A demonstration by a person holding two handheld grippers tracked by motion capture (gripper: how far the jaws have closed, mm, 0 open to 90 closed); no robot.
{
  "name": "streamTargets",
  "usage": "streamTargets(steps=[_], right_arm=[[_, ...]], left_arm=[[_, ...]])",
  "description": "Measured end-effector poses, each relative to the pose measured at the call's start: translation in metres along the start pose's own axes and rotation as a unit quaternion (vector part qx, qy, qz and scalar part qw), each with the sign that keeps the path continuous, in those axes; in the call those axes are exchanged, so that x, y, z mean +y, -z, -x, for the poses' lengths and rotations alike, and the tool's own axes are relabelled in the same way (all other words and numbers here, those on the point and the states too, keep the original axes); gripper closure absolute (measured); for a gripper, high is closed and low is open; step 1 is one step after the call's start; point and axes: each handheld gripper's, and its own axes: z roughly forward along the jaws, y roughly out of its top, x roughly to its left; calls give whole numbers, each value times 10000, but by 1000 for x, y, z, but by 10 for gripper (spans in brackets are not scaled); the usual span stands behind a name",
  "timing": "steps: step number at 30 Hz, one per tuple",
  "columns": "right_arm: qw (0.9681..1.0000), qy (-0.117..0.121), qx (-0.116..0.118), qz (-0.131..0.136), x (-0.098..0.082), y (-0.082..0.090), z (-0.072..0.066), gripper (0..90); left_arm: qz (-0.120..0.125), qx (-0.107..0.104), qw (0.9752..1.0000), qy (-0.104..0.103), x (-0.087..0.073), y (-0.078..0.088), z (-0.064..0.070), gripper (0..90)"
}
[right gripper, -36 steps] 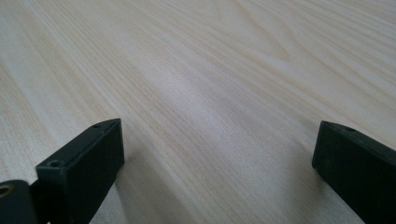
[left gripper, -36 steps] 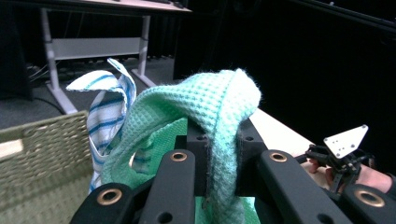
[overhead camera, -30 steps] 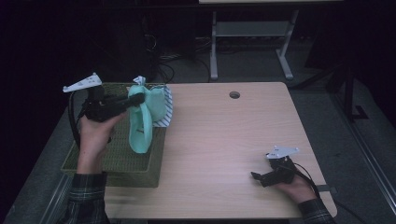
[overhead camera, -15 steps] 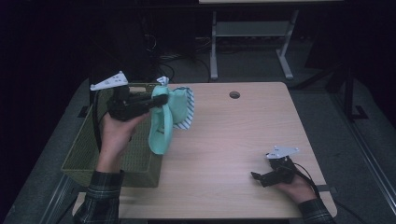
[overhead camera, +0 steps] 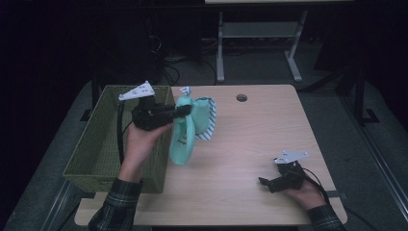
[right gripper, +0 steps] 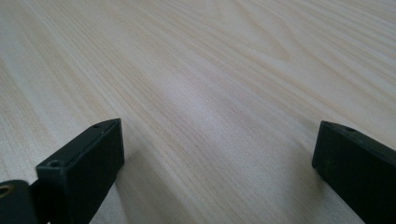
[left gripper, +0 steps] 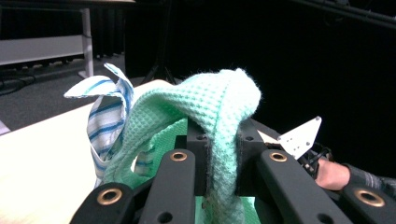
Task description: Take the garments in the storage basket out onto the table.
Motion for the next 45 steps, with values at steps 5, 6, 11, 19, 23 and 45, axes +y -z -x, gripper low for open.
streamTargets(steps=[5, 6, 11, 19, 23, 45], right_arm=[[10000, -3, 0, 0, 0, 0, 0, 20], [10000, -3, 0, 0, 0, 0, 0, 20], [10000, -4, 1, 1, 0, 0, 0, 20], [10000, 0, 1, -7, 0, 0, 0, 20], [10000, -1, 1, -8, 0, 0, 0, 20], [10000, 12, 3, -7, 0, 0, 0, 20]], left_arm=[[-122, -100, 9999, -4, -8, -16, 5, 800], [-122, -100, 9999, -4, -8, -16, 5, 800], [-241, -246, 9994, -49, -17, -34, 12, 800], [-444, -350, 9984, -49, -31, -54, 16, 799], [-531, -435, 9976, -40, -40, -64, 18, 799], [-1206, -728, 9899, 134, -96, -127, 23, 793]])
